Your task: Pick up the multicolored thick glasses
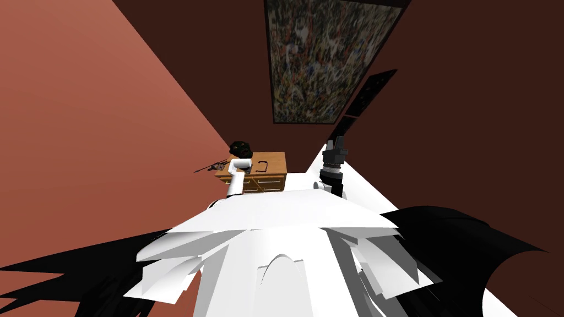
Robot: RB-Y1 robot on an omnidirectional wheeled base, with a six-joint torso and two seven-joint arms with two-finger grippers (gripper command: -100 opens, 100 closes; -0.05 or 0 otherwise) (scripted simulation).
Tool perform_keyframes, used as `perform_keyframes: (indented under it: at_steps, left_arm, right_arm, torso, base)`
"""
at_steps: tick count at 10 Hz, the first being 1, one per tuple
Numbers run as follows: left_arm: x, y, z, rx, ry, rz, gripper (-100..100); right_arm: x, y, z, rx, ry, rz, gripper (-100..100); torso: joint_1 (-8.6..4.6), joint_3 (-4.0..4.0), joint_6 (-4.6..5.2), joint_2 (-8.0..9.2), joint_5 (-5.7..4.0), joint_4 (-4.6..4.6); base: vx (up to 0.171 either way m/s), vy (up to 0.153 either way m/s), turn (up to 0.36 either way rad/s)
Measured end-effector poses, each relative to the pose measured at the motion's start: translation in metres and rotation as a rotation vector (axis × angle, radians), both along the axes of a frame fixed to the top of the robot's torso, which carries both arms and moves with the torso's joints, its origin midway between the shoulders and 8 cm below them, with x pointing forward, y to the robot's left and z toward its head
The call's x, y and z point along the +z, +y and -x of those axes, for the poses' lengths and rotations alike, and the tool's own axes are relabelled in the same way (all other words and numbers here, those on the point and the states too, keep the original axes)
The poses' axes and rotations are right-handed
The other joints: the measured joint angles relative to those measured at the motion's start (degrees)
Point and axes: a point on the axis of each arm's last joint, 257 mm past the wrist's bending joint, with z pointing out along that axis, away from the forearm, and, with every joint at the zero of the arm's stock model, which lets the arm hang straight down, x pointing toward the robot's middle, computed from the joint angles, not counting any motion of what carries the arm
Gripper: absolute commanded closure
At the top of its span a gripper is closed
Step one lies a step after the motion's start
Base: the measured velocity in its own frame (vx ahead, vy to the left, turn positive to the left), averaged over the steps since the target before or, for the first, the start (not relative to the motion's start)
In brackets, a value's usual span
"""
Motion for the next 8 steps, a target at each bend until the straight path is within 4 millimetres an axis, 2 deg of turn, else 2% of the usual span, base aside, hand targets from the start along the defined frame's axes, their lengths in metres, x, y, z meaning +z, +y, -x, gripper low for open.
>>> perform_keyframes:
  at_steps: [5, 6, 7, 8]
  left_arm:
    - [-0.028, -0.056, 0.021, -0.035, 0.144, 0.098, -100]
    - [-0.029, -0.057, 0.021, -0.037, 0.147, 0.100, 0]
    - [-0.029, -0.057, 0.021, -0.037, 0.147, 0.100, -100]
    - [-0.035, -0.058, 0.022, -0.037, 0.150, 0.101, -100]
  right_arm:
    - [0.000, 0.000, 0.000, 0.000, 0.000, 0.000, 0]
    - [0.000, 0.000, 0.000, 0.000, 0.000, 0.000, 0]
    - [0.000, 0.000, 0.000, 0.000, 0.000, 0.000, 0]
    - [0.000, 0.000, 0.000, 0.000, 0.000, 0.000, 0]
  torso:
    - [-0.04, 0.01, -0.02, 0.02, -0.01, 0.00]
    - [-0.04, 0.02, -0.04, 0.03, -0.01, 0.01]
    - [-0.05, 0.03, -0.04, 0.04, -0.01, 0.01]
    - [-0.02, 0.00, -0.04, 0.01, -0.01, 0.00]
  base:
    - [0.007, 0.015, -0.066]
    - [0.000, 0.000, 0.000]
    - [0.015, 0.008, 0.000]
    - [0.025, 0.012, -0.001]
